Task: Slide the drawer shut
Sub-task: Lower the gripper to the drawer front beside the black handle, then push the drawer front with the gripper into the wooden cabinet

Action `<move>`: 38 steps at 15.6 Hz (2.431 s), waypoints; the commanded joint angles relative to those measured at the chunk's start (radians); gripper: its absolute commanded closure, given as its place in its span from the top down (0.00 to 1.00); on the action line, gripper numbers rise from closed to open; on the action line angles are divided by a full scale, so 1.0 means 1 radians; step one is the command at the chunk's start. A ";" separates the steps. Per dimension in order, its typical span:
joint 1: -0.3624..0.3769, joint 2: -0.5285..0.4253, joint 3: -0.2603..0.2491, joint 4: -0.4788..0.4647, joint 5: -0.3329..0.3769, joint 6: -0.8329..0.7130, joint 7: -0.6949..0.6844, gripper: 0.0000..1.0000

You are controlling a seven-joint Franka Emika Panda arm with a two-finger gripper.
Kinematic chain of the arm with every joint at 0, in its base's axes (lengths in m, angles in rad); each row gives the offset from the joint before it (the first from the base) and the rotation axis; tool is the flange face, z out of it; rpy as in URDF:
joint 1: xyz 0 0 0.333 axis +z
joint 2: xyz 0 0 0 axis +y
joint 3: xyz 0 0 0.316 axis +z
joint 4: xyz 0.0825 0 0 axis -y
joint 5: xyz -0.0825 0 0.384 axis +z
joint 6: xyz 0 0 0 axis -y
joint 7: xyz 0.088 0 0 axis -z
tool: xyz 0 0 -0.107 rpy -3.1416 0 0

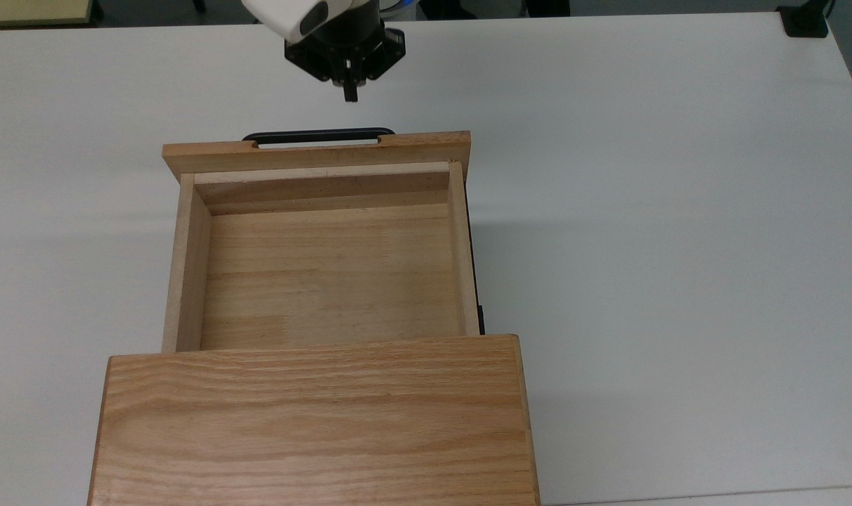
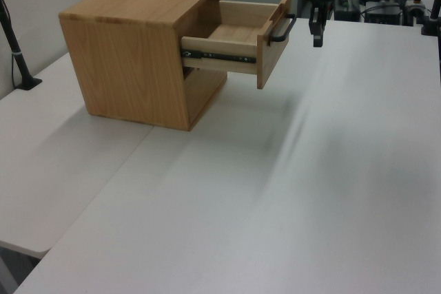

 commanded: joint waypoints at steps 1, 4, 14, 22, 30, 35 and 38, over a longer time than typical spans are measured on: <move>-0.004 0.046 -0.004 0.018 0.007 0.050 -0.023 0.00; -0.021 0.069 -0.004 0.019 0.008 0.119 -0.023 0.00; -0.041 0.209 -0.003 0.177 0.020 0.332 -0.011 0.00; -0.038 0.315 0.005 0.205 0.020 0.699 0.057 0.00; -0.036 0.404 0.003 0.220 0.017 1.073 0.112 0.00; -0.039 0.408 0.003 0.217 0.014 1.176 0.110 0.00; -0.041 0.408 0.003 0.216 0.013 1.216 0.110 0.00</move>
